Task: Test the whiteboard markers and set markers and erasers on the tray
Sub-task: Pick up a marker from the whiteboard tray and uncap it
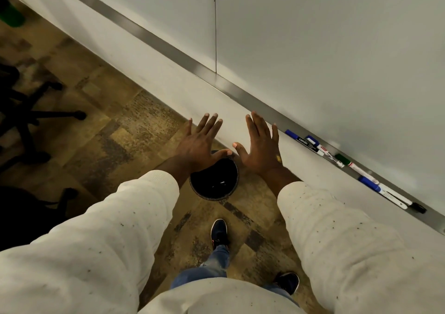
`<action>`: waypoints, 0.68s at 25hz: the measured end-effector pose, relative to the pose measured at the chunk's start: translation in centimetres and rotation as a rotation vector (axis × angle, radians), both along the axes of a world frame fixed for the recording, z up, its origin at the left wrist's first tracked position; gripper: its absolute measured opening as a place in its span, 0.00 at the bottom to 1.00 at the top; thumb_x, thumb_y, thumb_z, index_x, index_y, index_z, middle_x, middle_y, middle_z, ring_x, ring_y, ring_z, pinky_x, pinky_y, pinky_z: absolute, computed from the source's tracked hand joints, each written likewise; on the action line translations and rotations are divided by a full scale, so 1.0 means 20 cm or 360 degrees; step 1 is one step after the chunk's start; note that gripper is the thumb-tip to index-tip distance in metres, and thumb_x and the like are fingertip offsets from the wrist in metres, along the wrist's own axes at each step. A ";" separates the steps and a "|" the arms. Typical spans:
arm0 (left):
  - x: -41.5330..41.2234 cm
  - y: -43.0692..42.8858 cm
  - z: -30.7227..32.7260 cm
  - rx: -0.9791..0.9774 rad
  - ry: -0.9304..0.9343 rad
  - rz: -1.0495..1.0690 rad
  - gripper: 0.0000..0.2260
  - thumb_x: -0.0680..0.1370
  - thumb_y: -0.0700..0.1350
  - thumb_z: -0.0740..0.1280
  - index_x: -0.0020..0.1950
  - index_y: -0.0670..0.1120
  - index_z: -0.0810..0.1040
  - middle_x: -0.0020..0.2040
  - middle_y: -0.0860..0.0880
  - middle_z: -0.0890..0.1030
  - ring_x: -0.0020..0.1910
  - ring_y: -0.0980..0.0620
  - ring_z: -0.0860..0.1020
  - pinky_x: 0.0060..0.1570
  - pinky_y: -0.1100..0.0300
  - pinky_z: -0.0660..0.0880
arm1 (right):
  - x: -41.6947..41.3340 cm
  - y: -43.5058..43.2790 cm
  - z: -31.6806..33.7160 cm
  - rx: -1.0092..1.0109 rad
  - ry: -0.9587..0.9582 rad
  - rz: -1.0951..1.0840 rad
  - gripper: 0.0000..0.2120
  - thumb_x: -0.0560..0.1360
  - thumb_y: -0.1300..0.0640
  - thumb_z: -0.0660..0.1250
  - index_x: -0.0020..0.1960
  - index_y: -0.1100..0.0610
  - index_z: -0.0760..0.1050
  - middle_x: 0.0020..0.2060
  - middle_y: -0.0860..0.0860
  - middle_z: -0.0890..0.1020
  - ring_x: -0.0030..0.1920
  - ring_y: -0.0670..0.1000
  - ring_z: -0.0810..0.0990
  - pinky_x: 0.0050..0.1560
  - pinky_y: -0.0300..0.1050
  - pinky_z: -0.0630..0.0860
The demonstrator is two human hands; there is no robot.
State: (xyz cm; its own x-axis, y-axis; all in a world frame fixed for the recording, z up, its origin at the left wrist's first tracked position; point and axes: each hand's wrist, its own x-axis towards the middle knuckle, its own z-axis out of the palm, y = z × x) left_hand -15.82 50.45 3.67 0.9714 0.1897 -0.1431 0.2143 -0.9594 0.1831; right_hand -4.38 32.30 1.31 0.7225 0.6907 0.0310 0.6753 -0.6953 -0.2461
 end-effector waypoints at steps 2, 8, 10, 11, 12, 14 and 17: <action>0.04 -0.04 0.04 0.0004 -0.0008 -0.0049 0.42 0.74 0.75 0.44 0.80 0.50 0.43 0.80 0.50 0.42 0.78 0.50 0.38 0.74 0.37 0.41 | 0.01 -0.05 0.03 -0.0019 -0.0025 -0.0044 0.41 0.76 0.31 0.54 0.80 0.53 0.51 0.79 0.52 0.54 0.78 0.55 0.53 0.75 0.64 0.50; 0.20 -0.23 0.14 0.0059 -0.0066 -0.0268 0.43 0.74 0.75 0.44 0.80 0.50 0.42 0.80 0.50 0.42 0.78 0.51 0.37 0.74 0.38 0.40 | 0.06 -0.32 0.16 0.0034 -0.0109 -0.0199 0.40 0.77 0.31 0.50 0.79 0.55 0.50 0.79 0.53 0.53 0.79 0.54 0.51 0.75 0.64 0.49; 0.26 -0.32 0.16 0.0078 -0.0121 -0.0329 0.43 0.75 0.75 0.45 0.80 0.49 0.43 0.80 0.50 0.43 0.78 0.51 0.37 0.74 0.38 0.40 | 0.08 -0.43 0.19 0.0050 -0.0127 -0.0267 0.39 0.77 0.32 0.52 0.79 0.55 0.52 0.79 0.53 0.54 0.79 0.53 0.52 0.75 0.63 0.50; 0.29 -0.37 0.16 0.0083 -0.0142 -0.0355 0.42 0.75 0.75 0.46 0.80 0.49 0.42 0.80 0.50 0.43 0.78 0.51 0.37 0.74 0.38 0.39 | 0.09 -0.50 0.19 0.0061 -0.0139 -0.0302 0.39 0.77 0.32 0.52 0.79 0.55 0.52 0.79 0.52 0.55 0.78 0.53 0.53 0.75 0.63 0.50; 0.32 -0.43 0.17 0.0072 -0.0144 -0.0376 0.42 0.75 0.75 0.46 0.80 0.50 0.42 0.80 0.50 0.42 0.78 0.51 0.37 0.74 0.38 0.38 | 0.10 -0.57 0.20 0.0075 -0.0141 -0.0329 0.39 0.77 0.32 0.52 0.79 0.55 0.52 0.79 0.52 0.56 0.78 0.53 0.53 0.75 0.63 0.50; 0.38 -0.56 0.19 0.0061 -0.0120 -0.0435 0.42 0.75 0.75 0.47 0.80 0.50 0.41 0.80 0.50 0.40 0.77 0.51 0.36 0.74 0.39 0.36 | 0.12 -0.71 0.22 0.0111 -0.0115 -0.0383 0.38 0.77 0.32 0.51 0.79 0.55 0.52 0.79 0.52 0.56 0.79 0.53 0.53 0.76 0.62 0.49; 0.44 -0.74 0.18 0.0113 -0.0152 -0.0534 0.43 0.75 0.75 0.46 0.80 0.49 0.41 0.80 0.50 0.40 0.78 0.51 0.36 0.74 0.39 0.36 | 0.14 -0.90 0.21 0.0124 -0.0089 -0.0488 0.37 0.78 0.33 0.51 0.79 0.54 0.53 0.78 0.51 0.58 0.78 0.53 0.54 0.76 0.62 0.49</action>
State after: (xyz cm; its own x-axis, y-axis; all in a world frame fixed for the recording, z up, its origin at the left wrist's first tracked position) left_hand -7.10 35.63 7.31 0.9896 -0.1360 -0.0466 -0.1297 -0.9845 0.1176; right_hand -1.60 14.33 5.59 0.8923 0.4349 0.1207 0.4510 -0.8491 -0.2749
